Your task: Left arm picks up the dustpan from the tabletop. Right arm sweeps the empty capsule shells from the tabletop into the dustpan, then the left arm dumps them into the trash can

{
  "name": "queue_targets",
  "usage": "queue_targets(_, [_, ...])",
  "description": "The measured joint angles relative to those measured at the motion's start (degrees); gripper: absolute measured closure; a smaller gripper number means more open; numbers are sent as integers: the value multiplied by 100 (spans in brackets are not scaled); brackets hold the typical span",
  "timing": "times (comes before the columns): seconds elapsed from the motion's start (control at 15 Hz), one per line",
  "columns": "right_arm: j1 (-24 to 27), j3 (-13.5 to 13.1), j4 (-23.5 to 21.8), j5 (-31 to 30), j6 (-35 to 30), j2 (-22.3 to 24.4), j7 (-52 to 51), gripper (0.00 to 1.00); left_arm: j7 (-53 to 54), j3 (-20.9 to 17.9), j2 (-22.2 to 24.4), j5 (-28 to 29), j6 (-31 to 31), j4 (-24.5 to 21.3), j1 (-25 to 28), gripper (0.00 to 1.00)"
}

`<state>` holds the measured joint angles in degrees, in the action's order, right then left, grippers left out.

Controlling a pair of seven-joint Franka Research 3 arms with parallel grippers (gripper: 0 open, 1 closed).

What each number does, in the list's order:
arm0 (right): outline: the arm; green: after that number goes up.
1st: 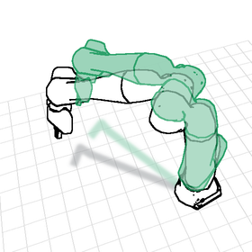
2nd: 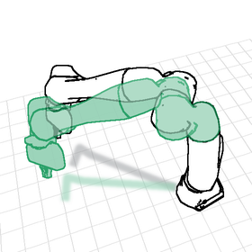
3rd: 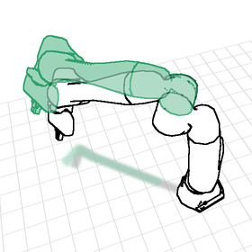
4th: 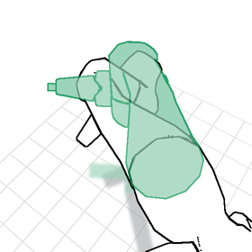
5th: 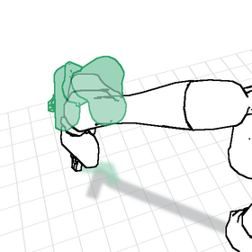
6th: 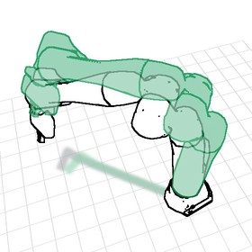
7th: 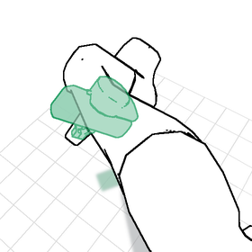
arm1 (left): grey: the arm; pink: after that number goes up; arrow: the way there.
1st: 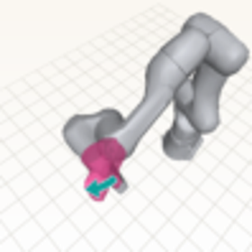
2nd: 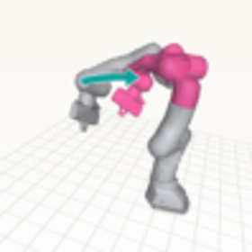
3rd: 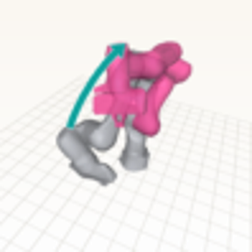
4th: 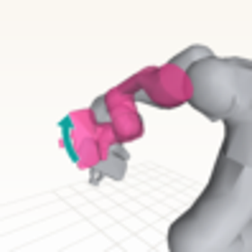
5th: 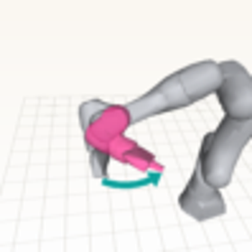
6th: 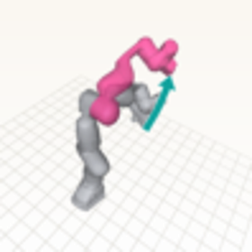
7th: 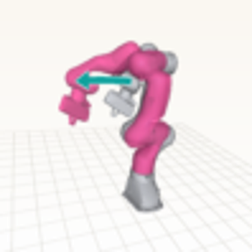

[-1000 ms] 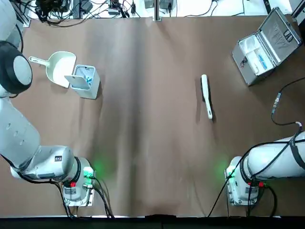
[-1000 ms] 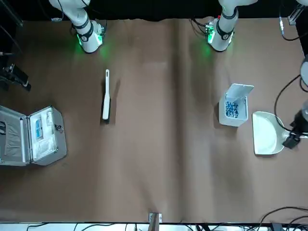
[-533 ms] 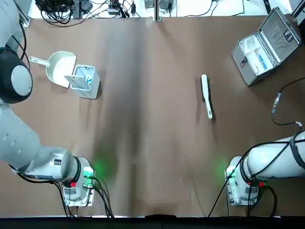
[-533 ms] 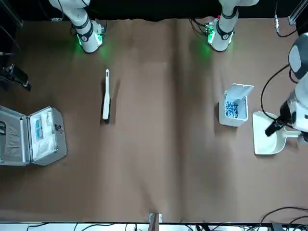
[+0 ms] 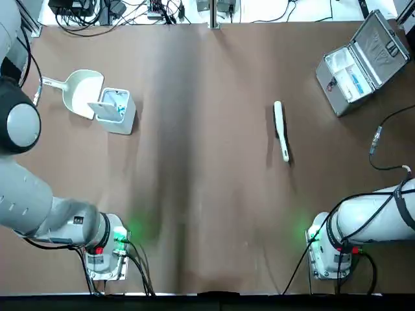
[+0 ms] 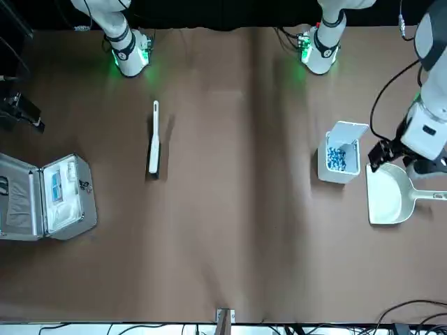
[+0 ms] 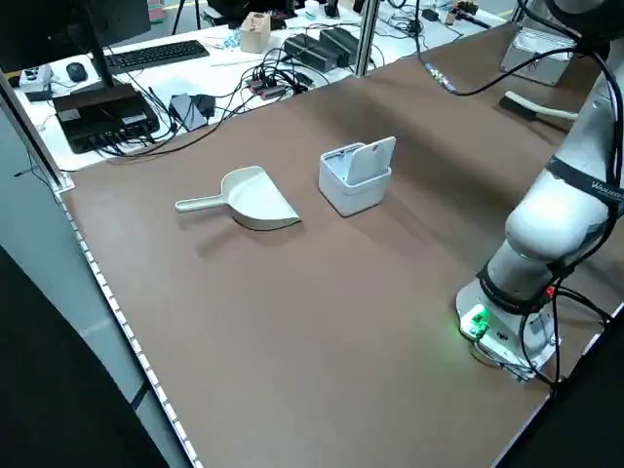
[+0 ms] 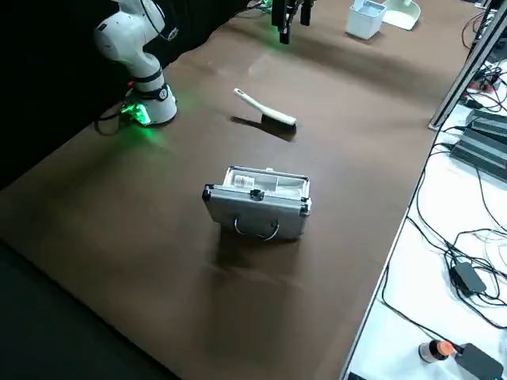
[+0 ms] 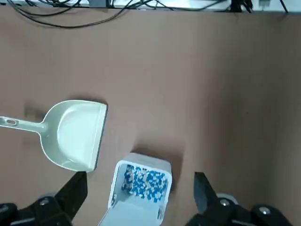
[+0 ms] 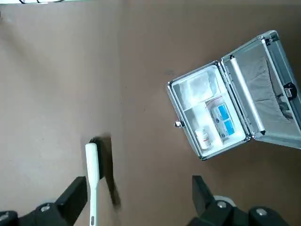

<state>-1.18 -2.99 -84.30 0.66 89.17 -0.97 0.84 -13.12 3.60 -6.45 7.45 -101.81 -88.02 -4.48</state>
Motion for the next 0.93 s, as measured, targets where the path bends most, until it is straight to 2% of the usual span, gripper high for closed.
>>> queue_targets(0.33, [-4, 18, -5, 0, -23, 0, 0, 1, 920, -7, 177, -138, 635, 316, 76, 0])
queue_targets(0.53, [-57, 40, -8, 0, -96, 0, 0, 1, 1121, -21, 251, -424, 697, 323, 289, 0])
queue_targets(0.93, [-85, 44, -4, 0, -106, 0, 9, 1, 1069, 0, 241, -453, 735, 304, 291, 0])
